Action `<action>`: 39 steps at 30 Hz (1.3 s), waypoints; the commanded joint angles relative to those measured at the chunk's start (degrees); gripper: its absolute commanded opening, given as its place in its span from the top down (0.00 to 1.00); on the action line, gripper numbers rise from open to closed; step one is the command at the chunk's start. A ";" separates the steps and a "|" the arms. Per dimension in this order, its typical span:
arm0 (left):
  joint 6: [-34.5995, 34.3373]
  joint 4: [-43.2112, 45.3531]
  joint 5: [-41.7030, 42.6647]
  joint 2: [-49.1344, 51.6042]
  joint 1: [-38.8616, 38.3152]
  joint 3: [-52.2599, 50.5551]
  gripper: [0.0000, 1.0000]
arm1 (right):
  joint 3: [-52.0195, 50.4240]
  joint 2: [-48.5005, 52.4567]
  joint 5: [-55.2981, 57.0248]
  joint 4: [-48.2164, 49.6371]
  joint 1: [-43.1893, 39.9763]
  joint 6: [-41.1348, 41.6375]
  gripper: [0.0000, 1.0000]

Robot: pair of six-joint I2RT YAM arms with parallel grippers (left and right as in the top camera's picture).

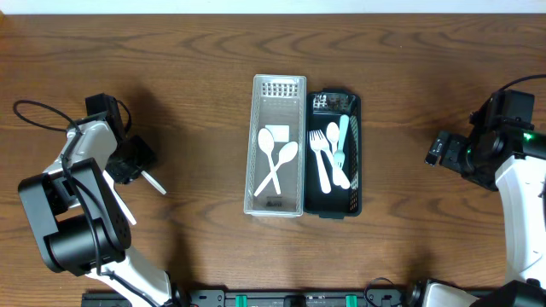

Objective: Pack container
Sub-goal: 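Return the left gripper to the spoons and grasp another, then carry the spoon into the white caddy and release it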

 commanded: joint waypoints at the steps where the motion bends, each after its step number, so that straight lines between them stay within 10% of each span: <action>1: 0.13 -0.22 0.46 2.82 0.13 -0.68 0.66 | -0.13 0.07 -0.44 -0.20 -0.37 -0.87 0.01; 11: 0.15 -0.22 0.44 2.80 0.13 -0.68 0.94 | -0.13 0.07 -0.44 -0.17 -0.37 -0.85 0.01; 23: 1.86 -5.01 0.52 -4.15 -3.45 0.09 0.94 | -0.13 0.07 -0.48 -0.26 -0.37 -0.81 0.01; 39: 3.76 -10.51 0.68 -29.75 -41.79 7.56 0.94 | -0.13 0.07 -2.16 -0.20 -0.37 -0.79 0.01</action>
